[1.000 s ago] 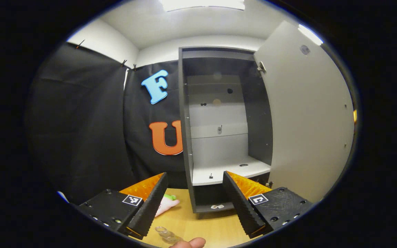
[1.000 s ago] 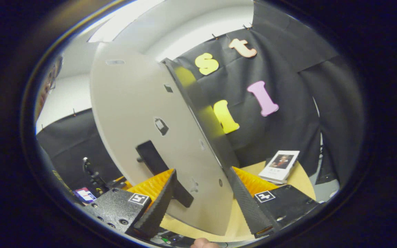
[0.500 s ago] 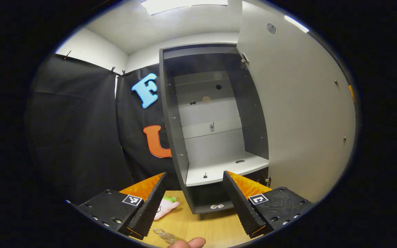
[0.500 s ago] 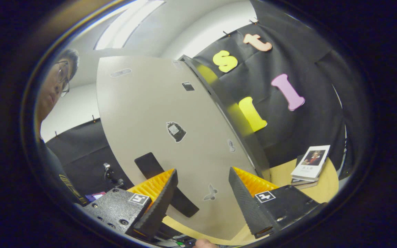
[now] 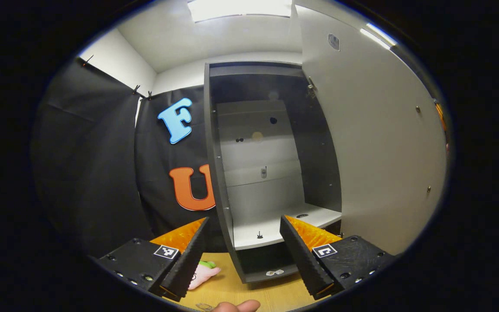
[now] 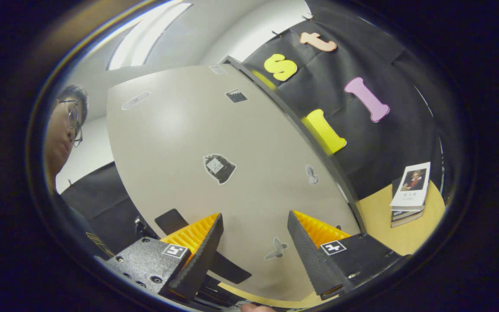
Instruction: Open the cabinet door with the right hand, grasp the bottle in the cabinet with the left hand and place it on the coaster, then close the cabinet door with the right hand.
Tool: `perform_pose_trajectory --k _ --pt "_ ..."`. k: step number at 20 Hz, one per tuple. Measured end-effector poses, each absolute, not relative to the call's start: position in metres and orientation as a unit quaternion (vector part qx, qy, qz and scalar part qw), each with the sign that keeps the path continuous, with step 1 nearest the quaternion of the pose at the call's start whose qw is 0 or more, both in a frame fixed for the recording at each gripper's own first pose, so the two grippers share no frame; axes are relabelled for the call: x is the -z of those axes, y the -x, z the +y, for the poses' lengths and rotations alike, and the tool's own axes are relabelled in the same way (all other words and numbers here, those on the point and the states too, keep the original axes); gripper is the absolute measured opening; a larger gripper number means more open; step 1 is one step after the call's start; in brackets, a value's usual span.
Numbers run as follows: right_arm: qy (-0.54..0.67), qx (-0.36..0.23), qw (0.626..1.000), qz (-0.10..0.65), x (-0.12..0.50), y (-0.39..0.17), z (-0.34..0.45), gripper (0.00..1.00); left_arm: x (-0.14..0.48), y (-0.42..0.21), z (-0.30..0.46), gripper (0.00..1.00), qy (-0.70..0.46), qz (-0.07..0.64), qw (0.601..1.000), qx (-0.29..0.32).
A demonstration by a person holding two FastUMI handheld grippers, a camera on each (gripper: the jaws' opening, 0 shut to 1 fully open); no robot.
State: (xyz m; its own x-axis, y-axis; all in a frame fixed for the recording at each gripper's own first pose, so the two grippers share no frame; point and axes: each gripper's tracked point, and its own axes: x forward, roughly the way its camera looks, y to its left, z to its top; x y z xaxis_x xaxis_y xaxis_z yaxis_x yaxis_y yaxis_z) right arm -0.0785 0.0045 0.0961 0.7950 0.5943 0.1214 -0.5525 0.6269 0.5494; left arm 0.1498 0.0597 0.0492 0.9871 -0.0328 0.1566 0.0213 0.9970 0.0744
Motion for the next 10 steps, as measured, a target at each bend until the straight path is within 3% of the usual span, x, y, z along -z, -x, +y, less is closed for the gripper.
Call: perform_pose_trajectory --k 5,10 --pt "-0.265 -0.307 0.913 0.050 -0.091 0.055 0.046 0.96 -0.022 -0.173 0.087 0.96 -0.030 -0.060 0.998 0.017" --pt "-0.234 -0.325 0.914 0.060 -0.087 0.038 0.084 0.96 -0.020 -0.171 0.124 0.96 -0.021 -0.054 0.998 -0.017"
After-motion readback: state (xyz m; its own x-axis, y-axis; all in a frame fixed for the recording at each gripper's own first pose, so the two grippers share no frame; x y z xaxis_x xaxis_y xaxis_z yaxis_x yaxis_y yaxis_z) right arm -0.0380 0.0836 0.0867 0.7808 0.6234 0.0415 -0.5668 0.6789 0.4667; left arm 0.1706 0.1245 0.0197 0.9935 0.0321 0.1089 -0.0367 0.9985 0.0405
